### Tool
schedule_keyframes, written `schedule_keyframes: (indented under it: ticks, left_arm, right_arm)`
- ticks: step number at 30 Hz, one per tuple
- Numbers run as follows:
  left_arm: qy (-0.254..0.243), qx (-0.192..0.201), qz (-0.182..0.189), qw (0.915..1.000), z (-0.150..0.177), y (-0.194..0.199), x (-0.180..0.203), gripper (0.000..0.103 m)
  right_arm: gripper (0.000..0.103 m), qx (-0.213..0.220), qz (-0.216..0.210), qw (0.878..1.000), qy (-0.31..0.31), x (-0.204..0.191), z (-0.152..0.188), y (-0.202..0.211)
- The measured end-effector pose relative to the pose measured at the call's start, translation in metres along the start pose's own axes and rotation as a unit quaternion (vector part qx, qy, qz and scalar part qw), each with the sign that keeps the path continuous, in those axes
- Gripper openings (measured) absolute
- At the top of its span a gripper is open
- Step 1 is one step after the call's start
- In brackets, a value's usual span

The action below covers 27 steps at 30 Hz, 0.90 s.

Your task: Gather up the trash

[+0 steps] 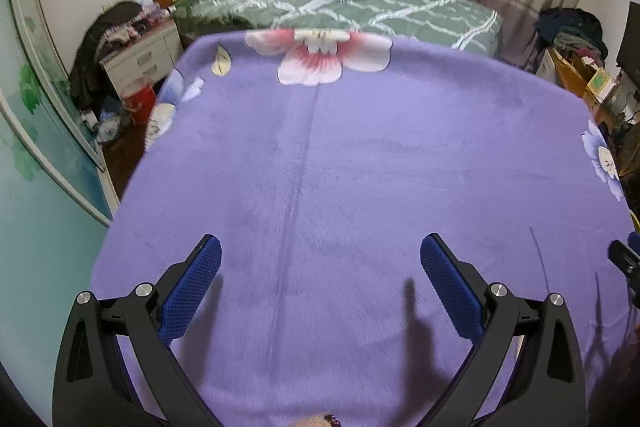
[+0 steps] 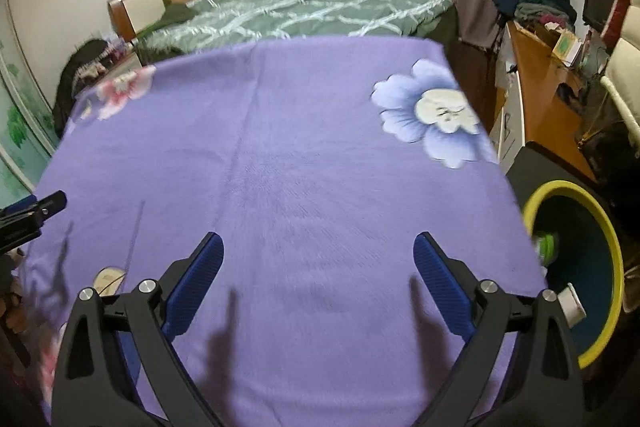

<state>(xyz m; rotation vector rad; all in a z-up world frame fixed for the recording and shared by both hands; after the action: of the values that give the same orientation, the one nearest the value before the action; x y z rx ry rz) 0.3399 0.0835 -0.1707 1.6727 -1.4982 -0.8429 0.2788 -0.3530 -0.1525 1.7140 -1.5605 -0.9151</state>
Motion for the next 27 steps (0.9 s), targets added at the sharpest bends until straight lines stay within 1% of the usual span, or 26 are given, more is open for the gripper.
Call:
schedule_keyframes:
  ticks: [2, 5, 6, 8, 13, 27]
  left_arm:
    - [-0.002, -0.012, 0.003, 0.9999, -0.004, -0.01, 0.0, 0.098]
    - [-0.004, -0.022, 0.001, 0.9998, -0.007, -0.02, -0.001, 0.098]
    - [-0.004, -0.024, 0.002, 0.9997, -0.008, -0.023, -0.002, 0.098]
    - [-0.009, -0.023, -0.005, 0.9997, -0.008, -0.025, 0.0, 0.098]
    - [-0.004, -0.007, -0.009, 0.9999, -0.01, -0.029, 0.001, 0.099]
    - [-0.001, -0.008, -0.01, 0.9999, -0.013, -0.029, 0.004, 0.1]
  right_arm:
    - [0.091, -0.013, 0.006, 1.0, -0.004, -0.004, -0.004, -0.013]
    - [0.097, -0.017, 0.019, 1.0, -0.001, -0.007, -0.008, -0.026]
    - [0.097, -0.021, 0.025, 0.999, 0.001, -0.009, -0.009, -0.029]
    - [0.097, -0.023, 0.03, 0.999, 0.002, -0.009, -0.011, -0.031]
    - [0.098, -0.025, 0.035, 0.999, -0.001, -0.008, -0.014, -0.035]
    - [0.098, -0.026, 0.036, 0.999, -0.001, -0.007, -0.014, -0.034]
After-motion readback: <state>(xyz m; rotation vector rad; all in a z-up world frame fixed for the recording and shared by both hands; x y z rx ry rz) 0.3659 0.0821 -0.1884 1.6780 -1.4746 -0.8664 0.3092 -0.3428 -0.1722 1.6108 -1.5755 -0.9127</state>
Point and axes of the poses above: each gripper's, at about its wrist camera, not at the fingertips, and y roughly against the way its jaws point, x to its right, z to its underside, the point moved 5 cm from there along -y, roughly the way its jaws point, and after that the axes turned 4 degrees about -x, right-handed, at the moved point
